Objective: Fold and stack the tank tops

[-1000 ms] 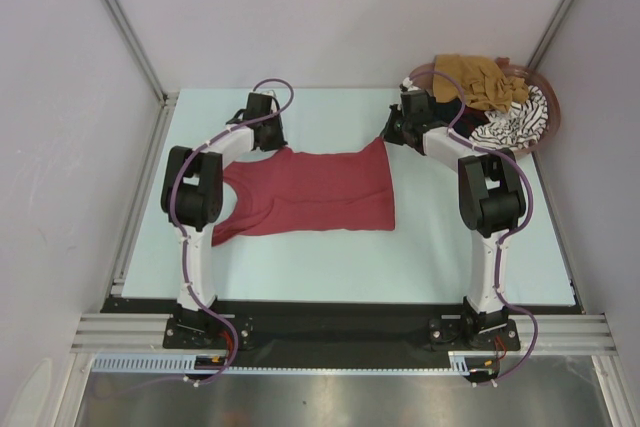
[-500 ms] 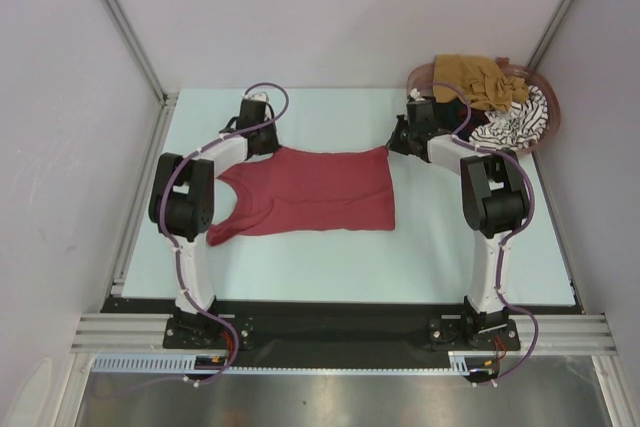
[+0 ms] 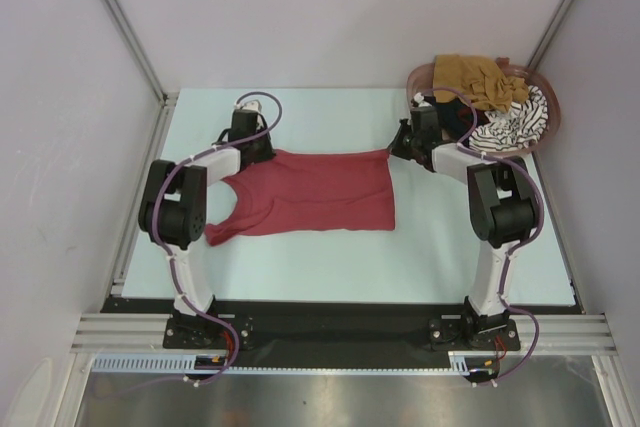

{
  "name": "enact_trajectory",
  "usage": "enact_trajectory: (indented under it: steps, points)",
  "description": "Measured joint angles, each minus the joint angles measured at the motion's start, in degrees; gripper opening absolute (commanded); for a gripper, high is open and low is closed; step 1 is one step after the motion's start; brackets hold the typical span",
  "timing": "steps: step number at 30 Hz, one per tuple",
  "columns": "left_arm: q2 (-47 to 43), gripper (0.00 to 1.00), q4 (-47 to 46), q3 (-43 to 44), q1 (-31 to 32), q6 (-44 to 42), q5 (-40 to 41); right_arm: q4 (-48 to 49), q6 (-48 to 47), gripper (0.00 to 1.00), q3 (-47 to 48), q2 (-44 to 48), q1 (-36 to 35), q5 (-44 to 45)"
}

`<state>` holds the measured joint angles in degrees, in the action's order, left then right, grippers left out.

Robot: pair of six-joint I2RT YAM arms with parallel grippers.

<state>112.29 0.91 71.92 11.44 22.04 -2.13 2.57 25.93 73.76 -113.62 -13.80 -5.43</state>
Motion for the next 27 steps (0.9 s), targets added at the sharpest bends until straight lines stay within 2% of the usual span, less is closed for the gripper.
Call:
enact_trajectory:
  steps: [27]
  points:
    - [-5.9,0.00,-4.2,-7.1,0.0,0.0,-1.6,4.5,0.7,0.00,-10.5,8.5,-0.7,0.3]
